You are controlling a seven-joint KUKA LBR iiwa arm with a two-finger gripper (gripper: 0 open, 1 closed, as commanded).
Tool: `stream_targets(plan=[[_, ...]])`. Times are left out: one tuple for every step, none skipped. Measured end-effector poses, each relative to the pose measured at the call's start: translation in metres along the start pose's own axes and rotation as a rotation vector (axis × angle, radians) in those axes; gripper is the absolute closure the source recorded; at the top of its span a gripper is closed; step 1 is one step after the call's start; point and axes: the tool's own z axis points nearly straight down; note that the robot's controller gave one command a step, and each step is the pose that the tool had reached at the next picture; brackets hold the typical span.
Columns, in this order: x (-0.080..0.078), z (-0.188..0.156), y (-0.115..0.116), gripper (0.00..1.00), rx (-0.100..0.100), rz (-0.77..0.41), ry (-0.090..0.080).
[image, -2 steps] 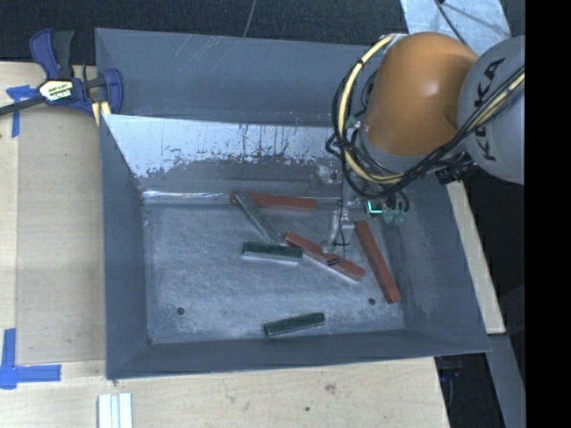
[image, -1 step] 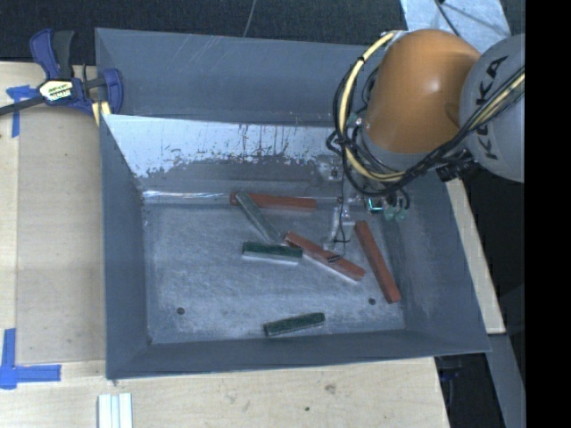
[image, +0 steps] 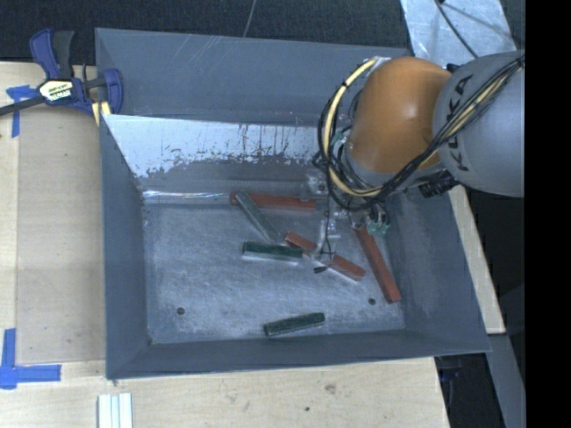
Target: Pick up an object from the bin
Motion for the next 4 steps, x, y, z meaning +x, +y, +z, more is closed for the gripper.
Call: stream_targets(plan=[[-0.003, 0.090, 0.016, 0.00, -0.001, 0.063, 0.007], [-0.017, 0.077, -0.053, 1.00, 0.002, 0.198, 0.006], [-0.017, 0.077, -0.053, 1.00, 0.002, 0.198, 0.006], [-0.008, -0.047, -0.036, 1.00, 0.002, 0.215, 0.007]])
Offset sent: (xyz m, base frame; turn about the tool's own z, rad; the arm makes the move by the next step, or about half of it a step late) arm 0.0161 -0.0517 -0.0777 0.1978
